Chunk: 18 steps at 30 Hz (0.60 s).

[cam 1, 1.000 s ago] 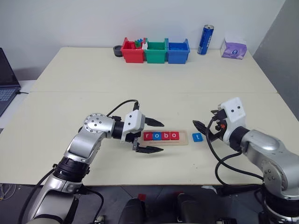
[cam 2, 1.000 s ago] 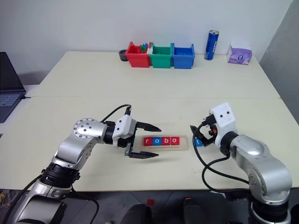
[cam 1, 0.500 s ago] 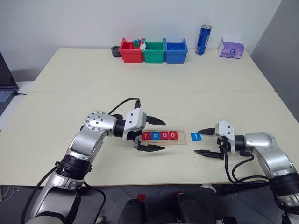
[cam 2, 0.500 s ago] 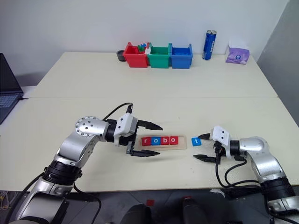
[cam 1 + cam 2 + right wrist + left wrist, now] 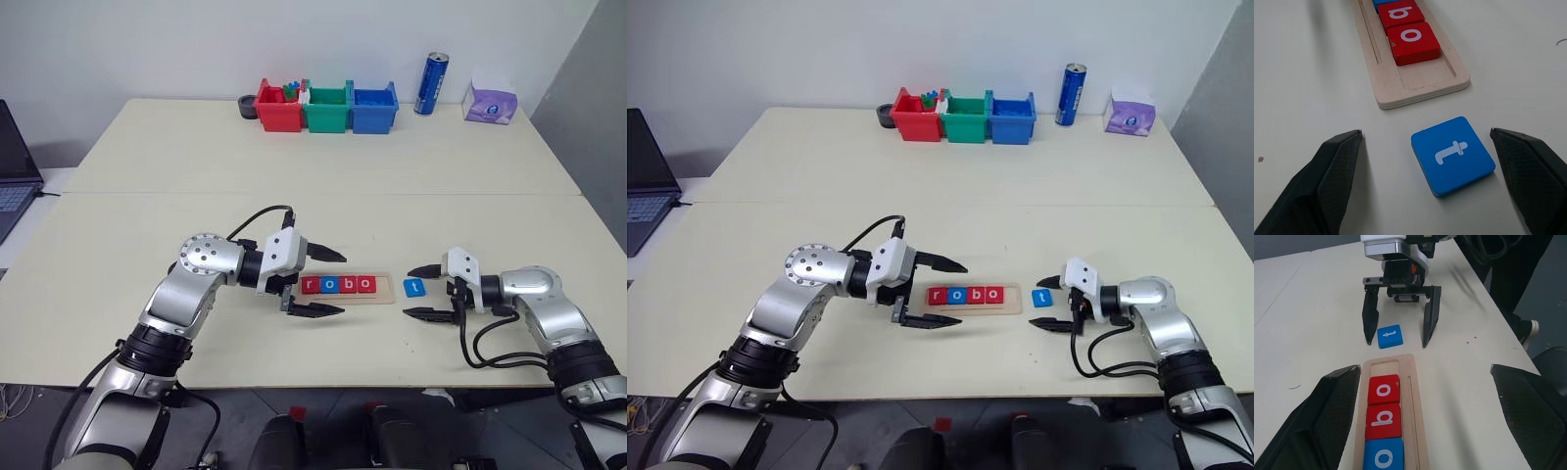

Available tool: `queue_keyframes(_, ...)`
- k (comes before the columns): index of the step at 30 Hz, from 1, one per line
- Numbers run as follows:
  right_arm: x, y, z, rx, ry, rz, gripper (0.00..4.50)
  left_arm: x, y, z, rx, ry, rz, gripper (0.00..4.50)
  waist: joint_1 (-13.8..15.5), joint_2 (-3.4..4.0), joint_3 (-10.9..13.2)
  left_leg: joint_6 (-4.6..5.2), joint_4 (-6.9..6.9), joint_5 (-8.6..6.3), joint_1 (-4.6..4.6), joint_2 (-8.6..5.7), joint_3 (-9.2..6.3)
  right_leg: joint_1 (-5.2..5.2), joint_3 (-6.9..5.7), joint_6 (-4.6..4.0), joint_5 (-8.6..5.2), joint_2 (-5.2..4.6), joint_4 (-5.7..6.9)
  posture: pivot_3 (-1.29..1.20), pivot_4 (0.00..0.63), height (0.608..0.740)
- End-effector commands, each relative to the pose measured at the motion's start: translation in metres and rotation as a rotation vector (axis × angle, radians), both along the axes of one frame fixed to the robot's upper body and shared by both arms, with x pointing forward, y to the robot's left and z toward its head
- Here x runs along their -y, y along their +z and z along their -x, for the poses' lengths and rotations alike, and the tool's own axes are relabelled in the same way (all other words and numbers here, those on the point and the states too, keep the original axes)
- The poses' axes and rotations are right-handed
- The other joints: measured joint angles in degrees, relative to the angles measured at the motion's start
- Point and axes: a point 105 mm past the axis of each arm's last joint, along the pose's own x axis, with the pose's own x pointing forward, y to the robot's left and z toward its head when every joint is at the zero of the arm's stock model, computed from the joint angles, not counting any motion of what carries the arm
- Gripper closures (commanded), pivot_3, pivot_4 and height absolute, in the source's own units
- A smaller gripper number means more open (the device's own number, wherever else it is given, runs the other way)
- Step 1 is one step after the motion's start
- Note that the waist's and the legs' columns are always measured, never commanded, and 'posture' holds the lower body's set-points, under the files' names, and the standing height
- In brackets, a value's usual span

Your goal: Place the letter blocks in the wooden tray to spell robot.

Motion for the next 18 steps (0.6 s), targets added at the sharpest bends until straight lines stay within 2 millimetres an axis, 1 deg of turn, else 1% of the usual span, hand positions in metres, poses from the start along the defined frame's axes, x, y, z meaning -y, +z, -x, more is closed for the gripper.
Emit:
queue_keyframes(1,0.006,0.005,-0.003,0.008,-0.008,0.001,0.97,0.004,0.010,0.001,0.039,-0.027,0.017,0.00,0.00,0.00,0.00,0.00,0.00,0.00,0.00,0.00,0.00,0.00,0.00,0.00,0.00,0.00,0.00,0.00,0.150,0.740)
queue_keyframes(6,0.010,0.008,-0.004,0.009,-0.015,0.000,2.78,0.004,0.010,0.002,0.038,-0.033,0.017,0.00,0.00,0.00,0.00,0.00,0.00,0.00,0.00,0.01,-0.01,0.01,0.01,0.00,0.00,0.00,0.00,0.00,0.150,0.740)
queue_keyframes(7,0.011,0.009,-0.003,0.011,-0.015,0.001,3.04,0.004,0.010,0.002,0.038,-0.034,0.016,0.00,0.00,0.00,0.00,0.00,0.00,0.00,0.00,0.01,-0.01,0.01,0.01,0.00,0.00,0.00,0.00,0.00,0.150,0.740)
queue_keyframes(9,0.011,0.010,-0.002,0.014,-0.007,0.009,3.04,0.004,0.010,0.002,0.038,-0.035,0.017,0.00,0.00,0.00,0.00,0.00,0.00,0.00,0.00,0.00,-0.01,0.01,0.01,0.00,0.00,-0.01,0.00,0.00,0.150,0.740)
queue_keyframes(11,0.007,0.016,0.000,0.027,0.021,0.015,3.04,0.002,0.010,0.002,0.037,-0.034,0.018,0.00,0.00,0.00,0.00,0.00,0.00,0.00,0.00,0.00,-0.01,0.01,0.00,0.00,0.00,-0.01,0.00,0.00,0.150,0.740)
queue_keyframes(15,-0.011,0.035,-0.003,0.054,0.058,-0.031,3.04,-0.005,0.008,0.003,0.028,-0.023,0.016,0.00,-0.11,0.01,0.00,0.00,0.01,0.00,0.00,0.01,-0.02,0.01,0.01,0.00,0.00,-0.01,0.00,0.00,0.150,0.740)
queue_keyframes(18,-0.024,0.041,-0.005,0.063,0.085,-0.046,3.04,-0.011,0.008,0.001,0.026,-0.010,0.007,0.00,-0.23,0.01,0.00,0.00,0.00,0.00,0.02,0.02,-0.02,0.00,0.00,-0.01,0.00,0.01,0.04,0.00,0.150,0.740)
